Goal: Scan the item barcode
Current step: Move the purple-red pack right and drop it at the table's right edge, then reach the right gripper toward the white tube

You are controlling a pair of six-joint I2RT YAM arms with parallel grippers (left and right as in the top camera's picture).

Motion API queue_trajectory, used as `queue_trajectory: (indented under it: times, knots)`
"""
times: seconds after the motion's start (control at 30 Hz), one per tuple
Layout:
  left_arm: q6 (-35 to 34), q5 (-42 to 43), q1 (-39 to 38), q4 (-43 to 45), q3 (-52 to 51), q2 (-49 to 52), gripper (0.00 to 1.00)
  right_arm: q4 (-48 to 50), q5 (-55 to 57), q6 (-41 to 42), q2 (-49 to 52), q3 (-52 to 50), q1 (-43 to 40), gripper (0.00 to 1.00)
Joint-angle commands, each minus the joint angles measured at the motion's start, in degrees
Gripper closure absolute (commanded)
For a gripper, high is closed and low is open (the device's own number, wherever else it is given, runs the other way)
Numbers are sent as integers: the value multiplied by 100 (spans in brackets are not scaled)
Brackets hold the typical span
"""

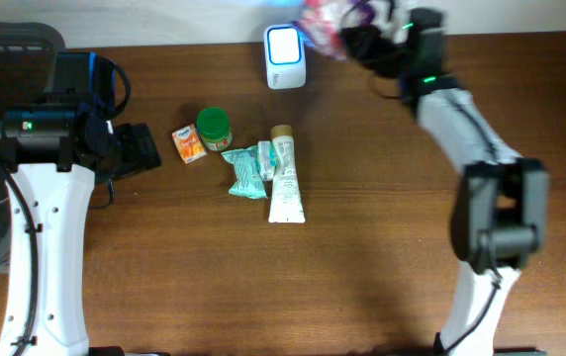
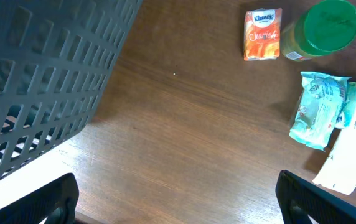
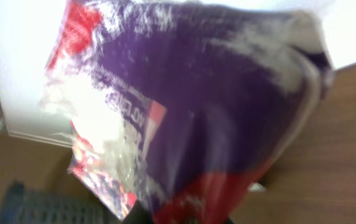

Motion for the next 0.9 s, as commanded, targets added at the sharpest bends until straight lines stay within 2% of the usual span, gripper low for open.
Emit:
queue_trajectory:
  times: [0.0,0.07,0.1,0.17,0.23,0.3,0.33,0.37,0.4,0.5,0.57,0.63,0.7,0.83,0.87]
  knots:
    - [-59,-7,35,9,20,-39,1,-1532,-4,-63,-640,140,-1172,96]
    - [-57,-7,35,9,20,-39,1,-2918,212,-66,-619,140,-2079,96]
    - [-59,-7,35,9,20,-39,1,-3866,588,-455,-619,140,-2868,96]
    - [-59,-7,35,9,20,-39,1,-4533,938,-1974,-614,133,-3735,96]
    - [-59,-7,35,9,20,-39,1,-4857,1480,-2256,-614,59,-4308,96]
    - [-59,-7,35,7,20,-39,1,-4861,1543,-2253,-573,-39,-4697,13]
    - [-59,-7,35,9,20,-39,1,-4933,1513,-2251,-529,-39,-4723,1]
    - [-57,-7,35,9,20,-39,1,-5034,1239,-2312,-525,-37,-4658,1]
    - [-59,-7,35,7,20,-39,1,-5119,407,-2736,-540,-31,-4603,1]
    - [-59,-7,35,9,20,-39,1,-5233,-1364,-2951,-914,-31,-4566,1]
    - [-59,-7,35,7,20,-39,1,-5560,-2157,-3670,-1314,-31,-4339,1]
    - [-59,-7,35,9,20,-39,1,-6100,-2258,-4518,-1670,-31,-3685,1]
    - [-59,-7,35,9,20,-39,1,-6828,-2035,-5628,-1650,-37,-2448,1]
    - [-59,-7,35,9,20,-39,1,-6953,-629,-5702,-1217,-76,-341,1]
    - [-59,-7,35,9,20,-39,1,-6832,-605,-5698,-970,-76,170,1]
